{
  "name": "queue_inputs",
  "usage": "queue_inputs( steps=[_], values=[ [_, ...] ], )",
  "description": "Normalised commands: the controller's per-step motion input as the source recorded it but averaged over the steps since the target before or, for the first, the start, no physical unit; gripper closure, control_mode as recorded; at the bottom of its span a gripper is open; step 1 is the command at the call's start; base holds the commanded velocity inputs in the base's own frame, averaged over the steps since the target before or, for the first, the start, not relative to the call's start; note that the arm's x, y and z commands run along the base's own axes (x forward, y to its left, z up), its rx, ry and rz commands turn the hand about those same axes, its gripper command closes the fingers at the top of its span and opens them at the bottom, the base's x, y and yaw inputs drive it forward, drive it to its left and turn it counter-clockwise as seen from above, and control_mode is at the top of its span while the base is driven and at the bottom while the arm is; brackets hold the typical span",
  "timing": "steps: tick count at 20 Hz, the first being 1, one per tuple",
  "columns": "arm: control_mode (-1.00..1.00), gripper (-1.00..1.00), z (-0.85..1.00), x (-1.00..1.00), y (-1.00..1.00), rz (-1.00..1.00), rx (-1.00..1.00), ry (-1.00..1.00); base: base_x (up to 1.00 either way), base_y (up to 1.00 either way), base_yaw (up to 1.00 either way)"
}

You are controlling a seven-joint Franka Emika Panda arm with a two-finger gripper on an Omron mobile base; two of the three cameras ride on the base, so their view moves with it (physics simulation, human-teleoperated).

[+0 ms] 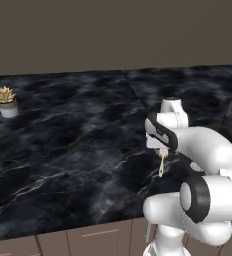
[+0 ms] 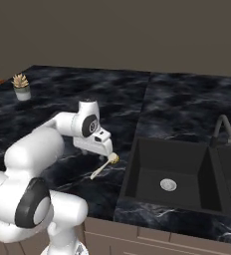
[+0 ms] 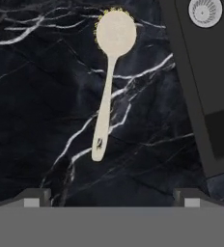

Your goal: Grab the spray bottle from the cabinet, then place it next to the cutting board for sanitizing. Then grab the dish brush from the countertop next to the sink and place it next to the cutting board.

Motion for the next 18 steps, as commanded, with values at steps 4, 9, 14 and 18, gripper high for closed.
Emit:
queue_inputs(
  steps=[4,9,14,18],
  values=[
    [-1.0,-1.0,-0.48,0.45,-0.15,0.0,0.0,0.12,0.0,0.0,0.0],
    [-1.0,-1.0,-0.44,0.43,-0.08,0.0,0.0,0.1,0.0,0.0,0.0],
    [-1.0,-1.0,-0.35,0.4,-0.01,-0.01,0.0,0.07,0.0,0.0,0.0],
    [-1.0,-1.0,-0.29,0.3,-0.08,0.0,0.0,0.04,0.0,0.0,0.0]
  ],
)
